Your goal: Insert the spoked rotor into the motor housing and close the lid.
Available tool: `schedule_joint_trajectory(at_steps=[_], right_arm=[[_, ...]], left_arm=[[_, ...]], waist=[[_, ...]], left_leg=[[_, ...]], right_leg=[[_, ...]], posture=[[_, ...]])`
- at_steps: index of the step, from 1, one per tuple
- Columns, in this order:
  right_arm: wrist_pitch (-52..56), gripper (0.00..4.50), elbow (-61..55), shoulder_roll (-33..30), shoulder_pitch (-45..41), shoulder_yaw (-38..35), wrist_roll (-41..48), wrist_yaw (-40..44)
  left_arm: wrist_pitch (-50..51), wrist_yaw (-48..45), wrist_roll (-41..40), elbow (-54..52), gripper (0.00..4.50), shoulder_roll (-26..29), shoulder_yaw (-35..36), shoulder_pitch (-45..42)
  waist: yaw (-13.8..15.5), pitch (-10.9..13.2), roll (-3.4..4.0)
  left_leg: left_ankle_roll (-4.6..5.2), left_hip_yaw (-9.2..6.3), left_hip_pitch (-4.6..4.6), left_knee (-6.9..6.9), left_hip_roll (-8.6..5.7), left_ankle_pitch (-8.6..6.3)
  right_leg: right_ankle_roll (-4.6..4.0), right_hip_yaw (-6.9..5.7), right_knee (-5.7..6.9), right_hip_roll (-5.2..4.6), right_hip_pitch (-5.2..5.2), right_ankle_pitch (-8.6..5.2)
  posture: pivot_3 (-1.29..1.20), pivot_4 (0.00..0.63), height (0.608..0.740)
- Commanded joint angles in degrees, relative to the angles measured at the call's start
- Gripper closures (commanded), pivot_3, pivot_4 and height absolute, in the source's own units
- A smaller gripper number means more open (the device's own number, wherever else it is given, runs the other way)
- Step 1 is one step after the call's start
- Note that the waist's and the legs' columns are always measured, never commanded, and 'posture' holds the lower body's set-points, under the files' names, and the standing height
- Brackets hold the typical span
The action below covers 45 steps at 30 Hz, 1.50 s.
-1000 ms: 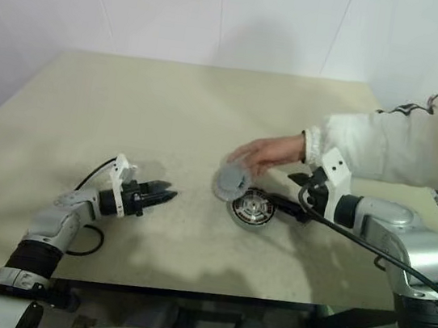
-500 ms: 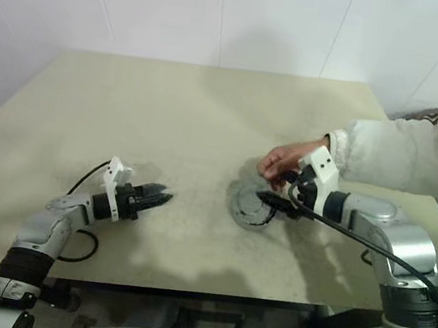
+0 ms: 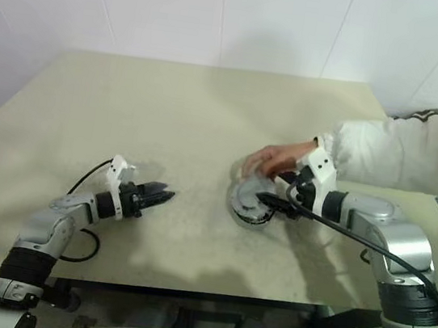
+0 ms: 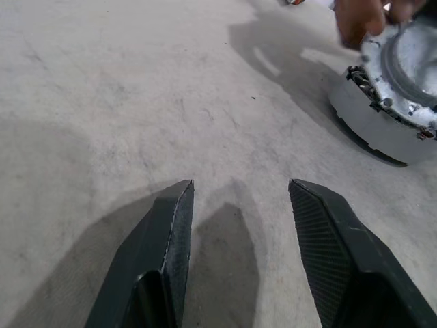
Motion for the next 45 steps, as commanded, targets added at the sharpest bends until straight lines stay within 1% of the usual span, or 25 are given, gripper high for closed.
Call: schedule_joint_trajectory(at_steps=[1,8,14,21,29,30,45], right_arm=[[-0.8,0.03,-1.4,0.0,0.1,-1.1,0.0,-0.1],[-0.3,0.03,-2.7,0.5,1.3,-1.7,0.7,-0.9],[0.2,0.03,-3.6,0.8,1.6,-1.5,1.4,-1.2],[-0.3,0.03,-3.1,0.9,1.9,-1.4,1.0,-1.4],[0.3,0.03,-3.2,0.7,1.9,-1.4,0.9,-1.9],[0.2,0.03,-3.2,0.6,2.0,-1.5,0.9,-1.9],[0.7,0.03,-5.1,1.5,3.5,-1.6,1.1,-3.7]], left_arm=[[0.9,0.5,-0.8,-3.1,2.14,0.2,0.4,-0.5],[3.4,1.5,-0.9,-5.7,2.14,0.3,-0.2,-0.9],[3.5,1.3,-0.8,-5.4,2.14,0.7,0.2,-0.6],[-1.3,-1.7,0.4,1.1,2.14,1.6,0.8,-0.2],[-7.3,-4.6,1.7,9.3,2.14,1.3,0.1,-1.5],[-7.7,-4.8,1.8,9.8,2.14,1.2,0.0,-1.6],[-10.0,-5.7,2.3,13.4,2.14,0.6,-0.9,-3.8]], waist=[[0.0,0.0,0.00],[0.0,0.0,0.00],[-0.1,0.0,0.00],[0.0,0.0,-0.01],[-0.1,0.0,0.03],[-0.1,-0.1,0.05],[0.0,-0.3,0.28]], left_leg=[[-0.01,0.00,0.00,0.00,0.00,0.00],[-0.02,0.00,0.00,0.01,-0.01,0.02],[-0.02,0.00,0.00,0.02,-0.02,0.01],[0.05,0.00,0.05,0.08,-0.02,-0.02],[0.09,0.01,0.14,0.08,-0.04,-0.05],[0.24,0.01,0.14,0.08,-0.03,-0.13],[0.23,0.01,0.21,0.13,-0.03,-0.11]], right_leg=[[0.00,0.00,0.00,0.02,0.00,0.00],[0.00,0.00,0.01,0.05,0.02,0.00],[0.00,0.00,0.01,0.05,0.03,0.00],[0.00,0.00,0.05,0.05,0.06,0.00],[-0.01,0.01,0.07,0.03,0.13,0.01],[-0.01,0.01,0.07,0.03,0.14,0.01],[0.15,0.04,0.10,-0.01,0.20,0.10]], posture=[[0.00,0.000,0.740],[0.00,0.000,0.740],[0.00,0.000,0.740],[0.00,0.000,0.740],[0.00,0.000,0.740],[0.00,0.000,0.740],[0.00,0.000,0.740]])
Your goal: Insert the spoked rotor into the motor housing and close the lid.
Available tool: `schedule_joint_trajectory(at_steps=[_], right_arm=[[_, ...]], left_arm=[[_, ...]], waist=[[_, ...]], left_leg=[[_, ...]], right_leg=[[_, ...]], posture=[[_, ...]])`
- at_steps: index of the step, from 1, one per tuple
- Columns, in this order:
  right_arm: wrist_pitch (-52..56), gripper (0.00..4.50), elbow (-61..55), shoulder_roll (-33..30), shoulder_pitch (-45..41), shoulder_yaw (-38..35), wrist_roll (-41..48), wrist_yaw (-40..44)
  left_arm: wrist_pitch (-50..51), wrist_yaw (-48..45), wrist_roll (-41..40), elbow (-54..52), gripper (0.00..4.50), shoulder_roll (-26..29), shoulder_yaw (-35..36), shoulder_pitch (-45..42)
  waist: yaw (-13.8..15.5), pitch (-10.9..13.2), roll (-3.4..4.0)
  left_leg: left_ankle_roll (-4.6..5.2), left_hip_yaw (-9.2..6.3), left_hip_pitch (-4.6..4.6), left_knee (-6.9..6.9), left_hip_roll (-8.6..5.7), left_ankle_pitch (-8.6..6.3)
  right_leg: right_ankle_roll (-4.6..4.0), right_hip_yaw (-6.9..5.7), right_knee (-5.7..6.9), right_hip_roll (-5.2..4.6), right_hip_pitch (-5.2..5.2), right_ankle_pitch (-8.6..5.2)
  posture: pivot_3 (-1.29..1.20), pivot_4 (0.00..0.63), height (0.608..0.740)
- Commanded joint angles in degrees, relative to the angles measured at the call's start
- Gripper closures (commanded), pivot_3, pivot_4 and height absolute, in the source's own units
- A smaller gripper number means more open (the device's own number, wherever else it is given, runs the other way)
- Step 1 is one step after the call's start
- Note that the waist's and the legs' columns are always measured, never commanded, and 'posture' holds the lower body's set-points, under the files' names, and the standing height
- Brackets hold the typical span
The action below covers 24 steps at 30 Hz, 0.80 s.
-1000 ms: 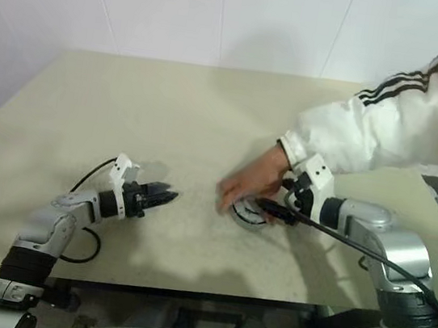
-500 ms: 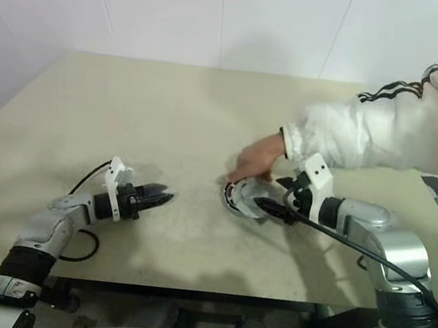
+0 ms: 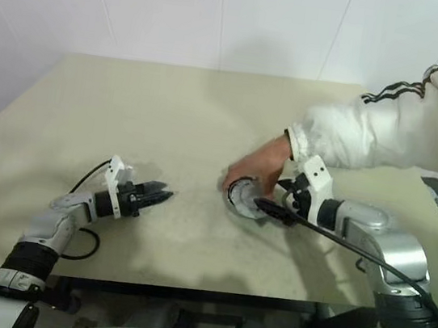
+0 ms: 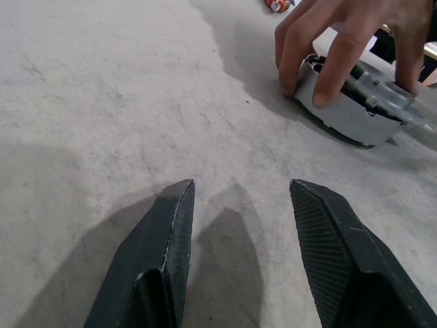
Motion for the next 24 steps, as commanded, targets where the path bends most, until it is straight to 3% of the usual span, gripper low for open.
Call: schedule_joint_trajectory(at_steps=[1,24], right_arm=[[-0.4,0.03,-1.9,0.2,0.1,-1.5,0.4,-0.3],[-1.1,0.03,-1.1,0.3,-0.6,-0.9,-0.3,-0.4]], left_arm=[[-0.1,0.7,1.6,1.4,2.14,-0.1,-0.1,-0.4],[0.6,1.4,1.9,0.9,2.14,-0.9,0.1,-0.9]], waist=[[0.0,0.0,0.00],[0.1,0.0,0.00]], left_leg=[[0.00,0.00,0.00,0.01,0.00,0.00],[0.02,0.00,-0.01,0.05,-0.02,-0.01]], right_leg=[[0.00,0.00,0.00,0.01,0.01,0.00],[0.00,0.00,-0.02,-0.04,0.04,0.00]], posture=[[0.00,0.000,0.740],[0.00,0.000,0.740]])
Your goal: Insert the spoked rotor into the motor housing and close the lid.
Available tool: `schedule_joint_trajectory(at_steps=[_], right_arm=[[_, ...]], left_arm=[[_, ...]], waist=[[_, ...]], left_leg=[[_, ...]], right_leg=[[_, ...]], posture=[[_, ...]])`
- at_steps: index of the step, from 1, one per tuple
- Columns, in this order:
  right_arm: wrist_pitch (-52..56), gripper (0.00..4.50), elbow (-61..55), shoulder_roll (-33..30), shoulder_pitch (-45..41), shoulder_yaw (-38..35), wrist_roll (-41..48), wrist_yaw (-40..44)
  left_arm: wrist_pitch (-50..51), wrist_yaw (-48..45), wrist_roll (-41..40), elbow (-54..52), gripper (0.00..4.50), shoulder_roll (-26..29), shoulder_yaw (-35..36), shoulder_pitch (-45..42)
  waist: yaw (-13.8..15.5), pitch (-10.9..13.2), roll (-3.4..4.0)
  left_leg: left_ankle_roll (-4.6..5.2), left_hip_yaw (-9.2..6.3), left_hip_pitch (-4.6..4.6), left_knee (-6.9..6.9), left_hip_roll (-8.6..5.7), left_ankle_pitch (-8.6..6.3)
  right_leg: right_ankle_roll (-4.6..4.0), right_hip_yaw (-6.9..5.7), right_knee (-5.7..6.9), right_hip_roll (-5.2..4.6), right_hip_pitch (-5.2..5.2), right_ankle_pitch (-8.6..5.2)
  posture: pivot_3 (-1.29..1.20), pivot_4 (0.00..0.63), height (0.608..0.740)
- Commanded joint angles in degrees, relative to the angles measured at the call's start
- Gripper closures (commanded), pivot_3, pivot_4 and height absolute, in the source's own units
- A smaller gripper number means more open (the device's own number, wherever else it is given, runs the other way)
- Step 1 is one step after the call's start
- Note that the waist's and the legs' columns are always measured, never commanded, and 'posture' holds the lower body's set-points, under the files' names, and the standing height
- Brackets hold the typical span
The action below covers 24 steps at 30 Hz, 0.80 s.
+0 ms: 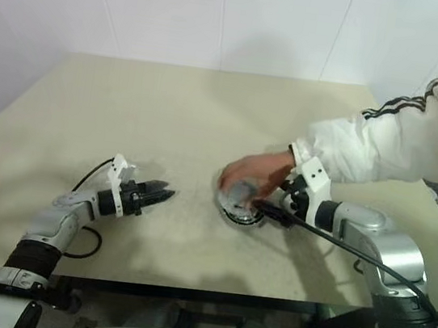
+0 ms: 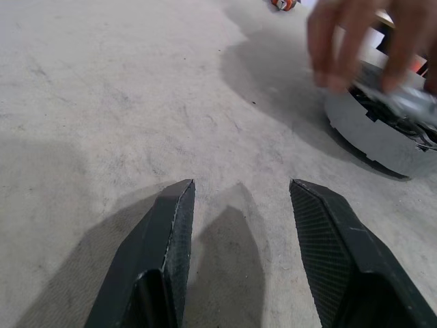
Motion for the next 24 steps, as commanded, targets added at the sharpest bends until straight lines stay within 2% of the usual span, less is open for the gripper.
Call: schedule_joint_trajectory(at_steps=[1,12,20,22,24], right_arm=[[-1.1,0.03,-0.9,-0.2,-1.0,-1.3,-0.1,0.2],[-1.1,0.03,-1.0,0.3,-0.9,-1.2,-0.4,-0.4],[-0.8,0.03,-1.4,0.2,0.1,-1.7,-0.1,-0.9],[-0.4,0.03,-1.1,-0.3,0.8,-2.6,0.3,-0.5],[2.0,0.03,1.5,0.7,0.9,-6.7,3.1,-1.5]], left_arm=[[-0.5,0.3,1.1,1.5,2.14,-0.2,0.0,-0.4],[-0.2,0.2,1.5,3.4,2.14,-0.6,0.0,-2.8],[-1.2,-0.8,2.0,7.3,2.14,-0.8,0.1,-5.2],[-1.6,-1.1,2.2,8.2,2.14,-0.7,0.1,-5.5],[-2.2,-1.6,2.4,9.2,2.14,-0.7,0.3,-5.7]], waist=[[0.0,0.0,0.00],[0.1,0.0,0.00],[0.0,0.0,0.00],[0.0,0.0,0.00],[0.0,0.0,0.00]], left_leg=[[0.00,0.00,0.00,0.00,0.00,0.00],[0.01,0.00,0.00,0.10,0.00,-0.01],[0.16,0.00,-0.08,0.43,0.00,-0.10],[0.19,0.00,-0.11,0.49,0.00,-0.12],[0.21,0.01,-0.11,0.51,-0.04,-0.13]], right_leg=[[0.00,0.00,0.00,-0.01,0.00,0.00],[0.00,0.00,0.00,-0.03,0.05,0.01],[0.38,0.00,-0.02,-0.03,0.13,0.23],[0.42,0.00,-0.03,-0.09,0.14,0.25],[0.44,0.00,-0.04,-0.15,0.16,0.27]], posture=[[0.00,0.000,0.740],[0.00,0.000,0.740],[0.00,0.000,0.740],[0.00,0.000,0.740],[0.00,0.000,0.740]])
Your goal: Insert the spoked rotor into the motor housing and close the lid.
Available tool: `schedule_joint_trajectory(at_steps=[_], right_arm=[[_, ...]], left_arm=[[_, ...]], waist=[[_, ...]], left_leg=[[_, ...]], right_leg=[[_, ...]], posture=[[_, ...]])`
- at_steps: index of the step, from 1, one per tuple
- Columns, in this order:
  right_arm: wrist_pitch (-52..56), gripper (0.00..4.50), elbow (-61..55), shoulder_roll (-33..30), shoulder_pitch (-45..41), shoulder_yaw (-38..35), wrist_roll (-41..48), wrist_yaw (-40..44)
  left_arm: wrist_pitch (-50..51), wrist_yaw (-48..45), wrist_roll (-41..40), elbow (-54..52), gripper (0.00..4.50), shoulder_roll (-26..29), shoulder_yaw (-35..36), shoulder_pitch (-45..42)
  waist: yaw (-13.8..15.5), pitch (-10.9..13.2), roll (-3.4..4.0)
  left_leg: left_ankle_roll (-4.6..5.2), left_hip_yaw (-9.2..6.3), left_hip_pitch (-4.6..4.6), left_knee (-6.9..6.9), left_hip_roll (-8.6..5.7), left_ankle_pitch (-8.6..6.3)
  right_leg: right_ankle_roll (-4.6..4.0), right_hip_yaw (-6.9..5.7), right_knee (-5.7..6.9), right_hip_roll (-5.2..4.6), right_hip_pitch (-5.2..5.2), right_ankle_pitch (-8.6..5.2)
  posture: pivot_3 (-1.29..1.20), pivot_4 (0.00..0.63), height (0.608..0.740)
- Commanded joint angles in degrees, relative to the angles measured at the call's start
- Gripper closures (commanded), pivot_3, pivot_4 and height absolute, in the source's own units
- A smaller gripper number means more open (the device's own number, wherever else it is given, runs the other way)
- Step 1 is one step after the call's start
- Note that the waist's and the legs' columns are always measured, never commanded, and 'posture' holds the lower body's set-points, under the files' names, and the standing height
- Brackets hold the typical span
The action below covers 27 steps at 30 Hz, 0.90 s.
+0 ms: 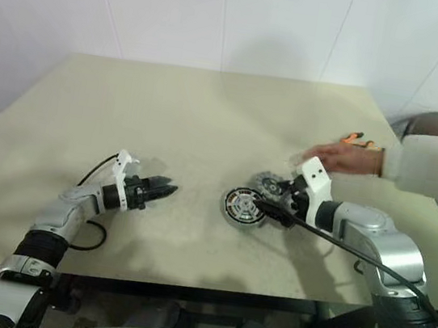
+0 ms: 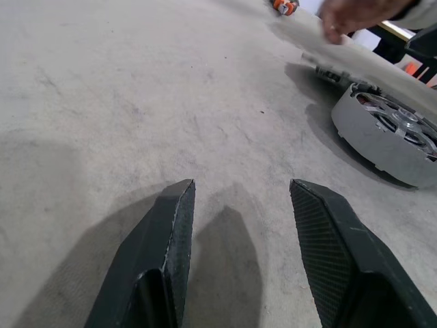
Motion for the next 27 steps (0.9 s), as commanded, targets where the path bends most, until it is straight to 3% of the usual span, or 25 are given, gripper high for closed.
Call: schedule_joint_trajectory(at_steps=[1,5,10,17,27], right_arm=[[3.0,0.03,2.5,1.3,-0.4,-7.7,4.3,-1.5],[18.1,0.03,14.0,8.1,-5.5,-23.8,15.1,-11.9],[32.0,0.03,13.6,14.9,-2.9,-35.2,21.6,-21.4],[30.8,0.03,12.1,24.8,-2.2,-37.7,20.7,-31.2],[25.8,0.03,11.7,31.2,-2.8,-32.1,20.1,-34.1]], left_arm=[[-1.3,-0.2,1.4,2.4,2.14,0.3,0.4,-0.7],[-2.4,-0.8,1.5,3.7,2.14,0.4,0.5,-0.7],[-2.9,-1.1,1.5,4.1,2.14,0.4,0.4,-0.4],[-1.9,-0.5,1.8,3.1,2.14,-1.4,-0.5,-0.9],[-1.5,-0.3,1.9,-2.2,2.14,-0.8,-0.1,4.3]], waist=[[0.0,0.0,0.00],[-0.1,0.0,0.00],[0.0,-0.1,0.18],[-0.2,-0.6,0.62],[-1.8,-0.7,0.46]], left_leg=[[0.01,0.01,0.00,0.00,-0.01,0.00],[0.00,0.07,0.01,0.00,-0.02,0.00],[-0.05,0.08,0.02,-0.28,0.00,0.02],[-0.18,0.19,0.20,-0.60,0.03,0.10],[-0.20,0.19,0.74,-0.68,0.25,0.10]], right_leg=[[0.00,0.00,0.00,-0.02,0.00,0.00],[0.13,0.00,-0.02,-0.09,0.01,0.11],[0.17,0.00,0.00,-0.16,-0.16,0.13],[0.33,-0.07,-0.01,-0.10,-0.22,0.21],[0.46,-0.04,-0.08,0.14,0.04,0.27]], posture=[[0.00,0.000,0.740],[0.00,0.000,0.740],[0.00,0.000,0.740],[0.00,0.000,0.740],[0.00,0.000,0.740]])
